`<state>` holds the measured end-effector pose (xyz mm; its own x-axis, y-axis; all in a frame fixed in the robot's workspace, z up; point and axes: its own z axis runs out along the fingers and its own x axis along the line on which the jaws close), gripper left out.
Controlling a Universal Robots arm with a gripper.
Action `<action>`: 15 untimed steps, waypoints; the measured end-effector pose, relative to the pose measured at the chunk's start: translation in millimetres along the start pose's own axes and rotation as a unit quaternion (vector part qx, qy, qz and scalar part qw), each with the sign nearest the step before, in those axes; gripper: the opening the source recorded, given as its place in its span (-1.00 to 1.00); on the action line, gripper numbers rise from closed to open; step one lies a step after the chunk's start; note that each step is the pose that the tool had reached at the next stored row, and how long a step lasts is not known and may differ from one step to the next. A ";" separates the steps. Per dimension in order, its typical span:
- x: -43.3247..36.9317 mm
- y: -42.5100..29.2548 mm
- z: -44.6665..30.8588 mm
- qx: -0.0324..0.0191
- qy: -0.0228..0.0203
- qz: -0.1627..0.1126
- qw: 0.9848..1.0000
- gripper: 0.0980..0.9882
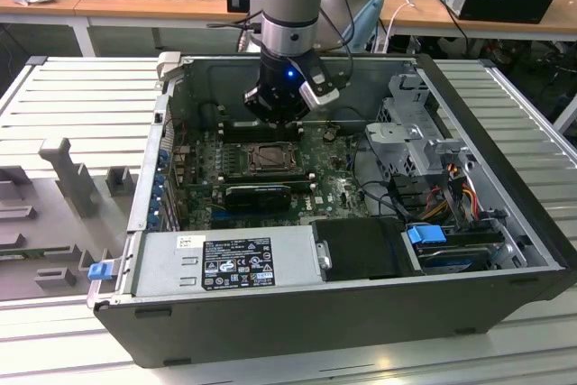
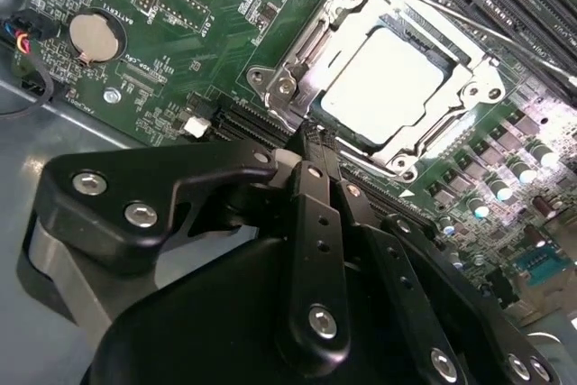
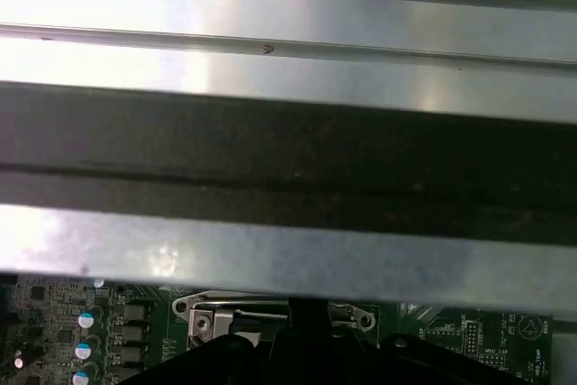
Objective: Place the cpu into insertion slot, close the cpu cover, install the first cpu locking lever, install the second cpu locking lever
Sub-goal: 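Install the first cpu locking lever, then install the second cpu locking lever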
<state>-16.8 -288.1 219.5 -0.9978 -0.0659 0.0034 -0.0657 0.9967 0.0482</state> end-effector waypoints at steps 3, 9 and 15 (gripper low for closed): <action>0.1 -1.0 0.0 0.000 0.000 0.000 1.000 -0.98; 0.5 -7.1 -0.3 0.000 0.000 0.000 1.000 -0.98; 0.9 -13.8 -0.9 0.000 0.000 0.000 1.000 -0.98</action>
<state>-16.8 -302.0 219.7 -0.9978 -0.0659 0.0033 -0.0656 0.9967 0.0482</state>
